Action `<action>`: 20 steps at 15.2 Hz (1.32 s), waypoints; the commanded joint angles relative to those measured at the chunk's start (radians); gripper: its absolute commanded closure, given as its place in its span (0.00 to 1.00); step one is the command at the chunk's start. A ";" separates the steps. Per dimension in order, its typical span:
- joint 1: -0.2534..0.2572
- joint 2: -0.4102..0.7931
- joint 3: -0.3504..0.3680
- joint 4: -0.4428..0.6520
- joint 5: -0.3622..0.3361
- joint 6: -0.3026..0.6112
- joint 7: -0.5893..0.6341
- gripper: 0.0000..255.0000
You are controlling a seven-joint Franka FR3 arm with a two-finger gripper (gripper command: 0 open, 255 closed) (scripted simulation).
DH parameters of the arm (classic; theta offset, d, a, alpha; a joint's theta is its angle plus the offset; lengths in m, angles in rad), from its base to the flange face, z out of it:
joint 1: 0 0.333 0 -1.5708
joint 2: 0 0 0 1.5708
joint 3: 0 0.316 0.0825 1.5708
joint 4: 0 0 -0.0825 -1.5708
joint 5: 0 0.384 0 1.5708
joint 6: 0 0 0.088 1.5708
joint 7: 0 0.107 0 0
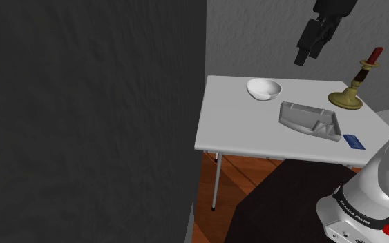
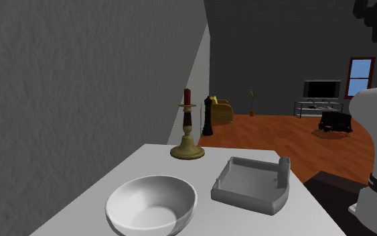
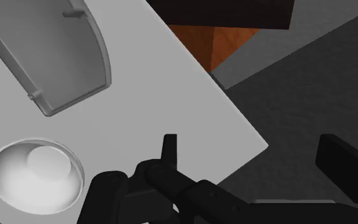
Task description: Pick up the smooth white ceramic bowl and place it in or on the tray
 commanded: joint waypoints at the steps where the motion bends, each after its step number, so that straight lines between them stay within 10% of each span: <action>1: 0.000 0.000 0.000 0.000 0.000 0.000 0.000 0.00; 20: -0.057 0.452 -0.189 -0.096 -0.088 0.615 -0.193 0.00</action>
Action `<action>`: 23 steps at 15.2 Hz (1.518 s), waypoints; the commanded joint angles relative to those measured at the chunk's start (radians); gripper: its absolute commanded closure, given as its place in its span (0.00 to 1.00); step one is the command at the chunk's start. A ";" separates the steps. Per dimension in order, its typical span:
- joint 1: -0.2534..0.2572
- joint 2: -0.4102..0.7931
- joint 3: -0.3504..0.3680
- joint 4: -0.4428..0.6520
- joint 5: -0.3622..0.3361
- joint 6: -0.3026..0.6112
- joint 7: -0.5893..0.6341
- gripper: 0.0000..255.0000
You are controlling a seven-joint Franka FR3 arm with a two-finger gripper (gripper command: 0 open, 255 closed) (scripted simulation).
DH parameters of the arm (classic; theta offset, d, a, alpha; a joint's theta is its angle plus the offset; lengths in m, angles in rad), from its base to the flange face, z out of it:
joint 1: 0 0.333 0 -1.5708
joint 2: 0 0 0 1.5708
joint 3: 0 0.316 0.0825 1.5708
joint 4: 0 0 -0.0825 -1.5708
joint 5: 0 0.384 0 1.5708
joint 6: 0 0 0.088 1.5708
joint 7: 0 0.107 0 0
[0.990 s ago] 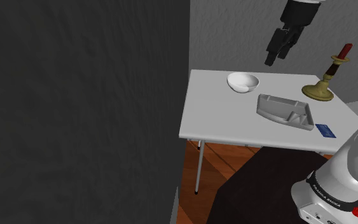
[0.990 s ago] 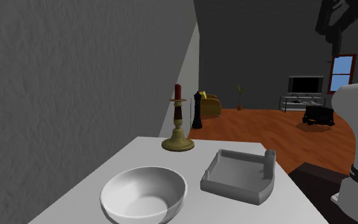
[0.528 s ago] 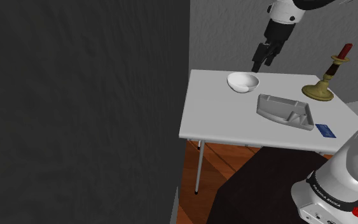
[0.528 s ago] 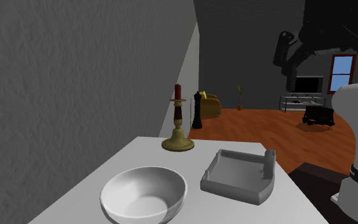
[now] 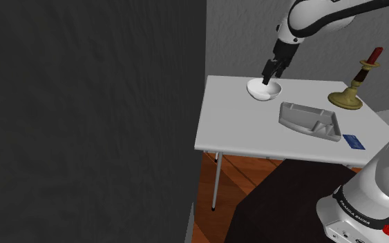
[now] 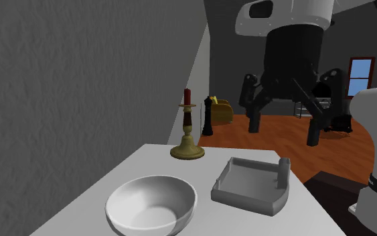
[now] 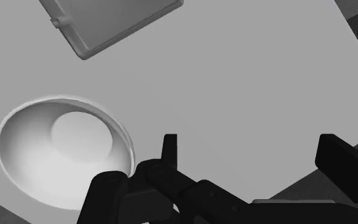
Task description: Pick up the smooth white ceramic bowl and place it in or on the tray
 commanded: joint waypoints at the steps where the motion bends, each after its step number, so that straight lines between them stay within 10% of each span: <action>1: -0.002 0.060 -0.018 0.013 0.003 0.055 -0.020 0.00; 14: -0.038 0.543 -0.098 0.256 0.172 0.327 -0.228 0.00; 23: -0.051 0.628 -0.080 0.255 0.220 0.408 -0.262 0.00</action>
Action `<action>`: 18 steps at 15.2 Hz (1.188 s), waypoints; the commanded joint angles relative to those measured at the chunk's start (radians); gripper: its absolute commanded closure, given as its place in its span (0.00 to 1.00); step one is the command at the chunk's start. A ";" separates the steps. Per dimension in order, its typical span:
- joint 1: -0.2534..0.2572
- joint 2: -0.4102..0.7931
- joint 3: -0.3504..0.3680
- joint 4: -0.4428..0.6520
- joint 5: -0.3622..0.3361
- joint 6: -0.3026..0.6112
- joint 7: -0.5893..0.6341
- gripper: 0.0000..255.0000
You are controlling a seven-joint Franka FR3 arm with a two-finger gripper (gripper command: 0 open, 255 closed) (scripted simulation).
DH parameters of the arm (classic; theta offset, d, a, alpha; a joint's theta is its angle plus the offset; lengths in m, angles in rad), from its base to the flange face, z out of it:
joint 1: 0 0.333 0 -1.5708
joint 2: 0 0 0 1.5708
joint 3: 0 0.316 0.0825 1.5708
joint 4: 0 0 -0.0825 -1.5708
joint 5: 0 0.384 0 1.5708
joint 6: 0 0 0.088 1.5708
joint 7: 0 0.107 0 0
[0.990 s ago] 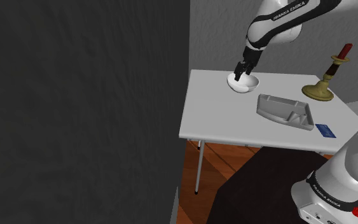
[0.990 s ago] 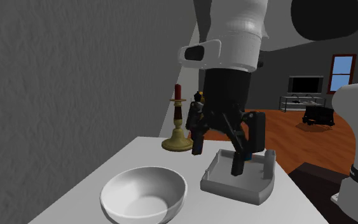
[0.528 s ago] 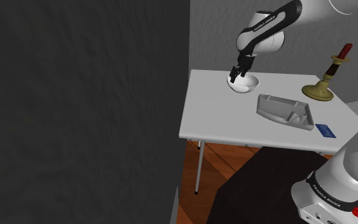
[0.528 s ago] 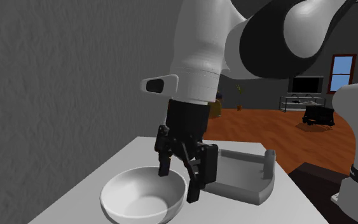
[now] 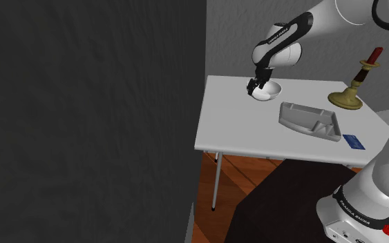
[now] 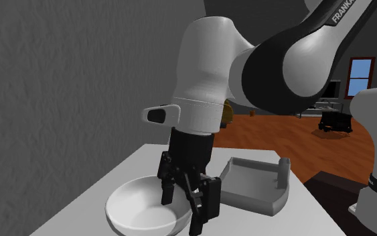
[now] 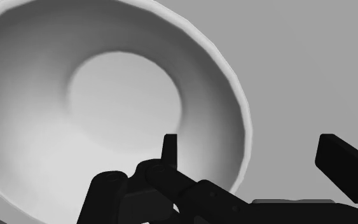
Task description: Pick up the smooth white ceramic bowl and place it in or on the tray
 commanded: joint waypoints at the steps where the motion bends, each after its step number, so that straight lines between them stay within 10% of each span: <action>1: -0.001 0.003 0.001 -0.001 0.003 0.005 -0.003 0.00; 7: -0.001 0.003 0.001 -0.001 0.003 0.005 -0.003 0.00; 8: -0.001 0.003 0.001 -0.001 0.003 0.005 -0.003 1.00; 18: 0.001 -0.006 -0.002 0.001 -0.003 -0.006 0.002 1.00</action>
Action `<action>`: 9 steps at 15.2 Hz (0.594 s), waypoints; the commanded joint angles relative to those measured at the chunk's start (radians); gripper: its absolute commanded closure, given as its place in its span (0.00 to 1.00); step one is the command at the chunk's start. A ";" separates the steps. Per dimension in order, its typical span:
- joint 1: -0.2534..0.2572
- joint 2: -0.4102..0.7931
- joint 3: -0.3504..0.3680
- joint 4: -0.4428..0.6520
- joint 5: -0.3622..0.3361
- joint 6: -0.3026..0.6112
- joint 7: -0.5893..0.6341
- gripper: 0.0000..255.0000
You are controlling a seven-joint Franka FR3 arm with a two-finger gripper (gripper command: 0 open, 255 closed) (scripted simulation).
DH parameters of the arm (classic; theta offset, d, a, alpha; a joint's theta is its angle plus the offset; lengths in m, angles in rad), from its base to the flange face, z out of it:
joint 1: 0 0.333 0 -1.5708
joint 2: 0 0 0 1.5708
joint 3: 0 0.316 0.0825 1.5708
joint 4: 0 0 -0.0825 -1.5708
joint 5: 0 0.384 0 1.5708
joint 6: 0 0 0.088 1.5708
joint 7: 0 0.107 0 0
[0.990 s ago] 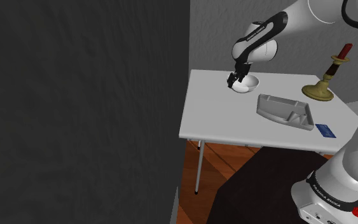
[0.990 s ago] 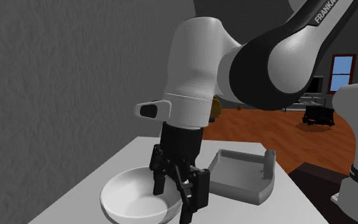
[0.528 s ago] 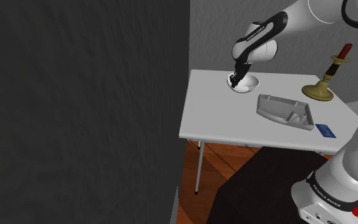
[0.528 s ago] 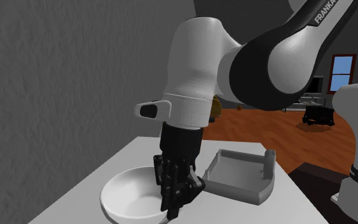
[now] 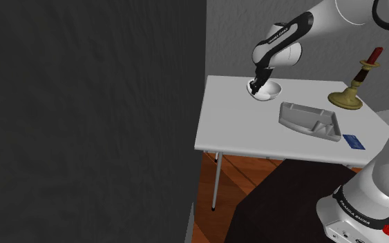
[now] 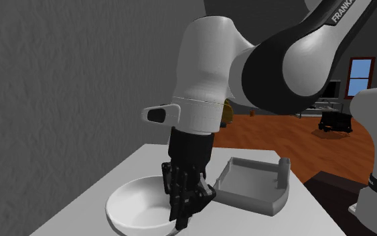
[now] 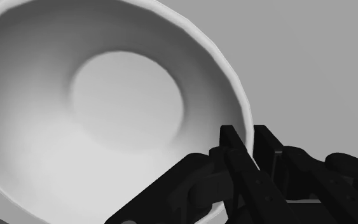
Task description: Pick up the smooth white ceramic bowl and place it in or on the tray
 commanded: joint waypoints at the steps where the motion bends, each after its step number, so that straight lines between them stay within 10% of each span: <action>1: 0.002 -0.014 -0.003 0.004 -0.009 -0.017 0.006 1.00; 9: 0.012 -0.081 -0.017 0.036 -0.051 -0.112 0.037 1.00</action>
